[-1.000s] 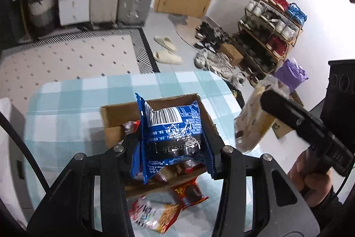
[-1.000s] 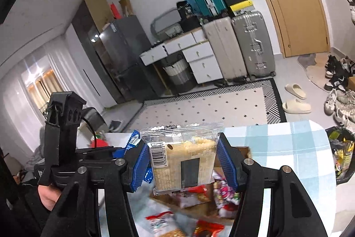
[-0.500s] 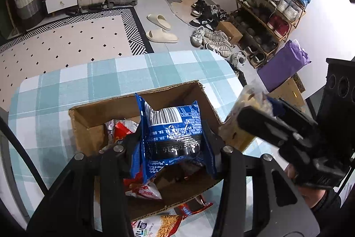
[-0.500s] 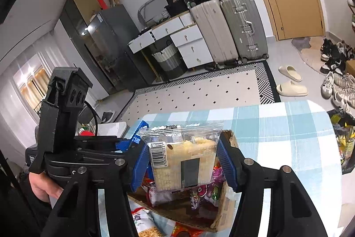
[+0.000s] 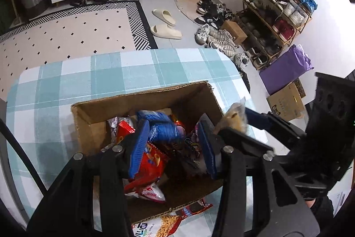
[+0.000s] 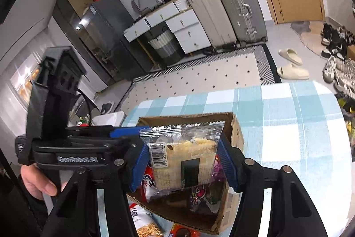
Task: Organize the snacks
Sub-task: 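Open both grippers to drop the two packs into the box, then move both open grippers back toward the last two snacks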
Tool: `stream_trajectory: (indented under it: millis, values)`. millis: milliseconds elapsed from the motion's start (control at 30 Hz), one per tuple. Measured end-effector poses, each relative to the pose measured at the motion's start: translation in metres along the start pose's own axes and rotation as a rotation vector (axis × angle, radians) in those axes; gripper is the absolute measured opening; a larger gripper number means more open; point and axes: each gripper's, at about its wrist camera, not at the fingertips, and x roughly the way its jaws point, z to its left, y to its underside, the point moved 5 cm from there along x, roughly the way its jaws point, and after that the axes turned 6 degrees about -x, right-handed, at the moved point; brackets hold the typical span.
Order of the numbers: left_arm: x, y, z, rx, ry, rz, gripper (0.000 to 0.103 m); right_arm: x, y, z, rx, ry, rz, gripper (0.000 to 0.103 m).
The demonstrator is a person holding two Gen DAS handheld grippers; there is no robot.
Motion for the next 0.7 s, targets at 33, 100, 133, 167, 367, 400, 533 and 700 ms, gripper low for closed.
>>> stream_trajectory:
  millis: [33,100,133,167,367,400,533,700]
  values:
    - [-0.005,0.001,0.002,-0.001,-0.008,-0.013,0.042,0.003,0.000,0.000,-0.002,0.006,0.012,0.065]
    - [-0.015,0.002,0.006,-0.002,-0.021,-0.031,0.042,0.007,0.001,0.001,-0.012,0.017,0.031,0.073]
    - [-0.020,0.004,0.007,-0.004,-0.023,-0.036,0.042,0.008,0.001,0.002,-0.013,0.021,0.032,0.075]
    - [-0.025,0.005,0.009,-0.008,-0.026,-0.044,0.043,0.007,0.001,0.002,-0.010,0.022,0.028,0.075]
    - [-0.061,0.020,0.019,-0.005,-0.059,-0.111,0.051,-0.012,-0.001,0.010,-0.004,0.014,-0.009,0.079]
    - [-0.068,0.025,0.020,0.002,-0.080,-0.128,0.055,-0.017,-0.001,0.014,-0.012,0.012,-0.019,0.079]
    - [-0.098,0.045,0.018,0.054,-0.142,-0.213,0.059,-0.041,0.001,0.030,-0.035,-0.009,-0.052,0.085]
    - [-0.141,0.079,0.011,0.087,-0.202,-0.354,0.075,-0.071,0.011,0.052,-0.082,-0.013,-0.094,0.087]
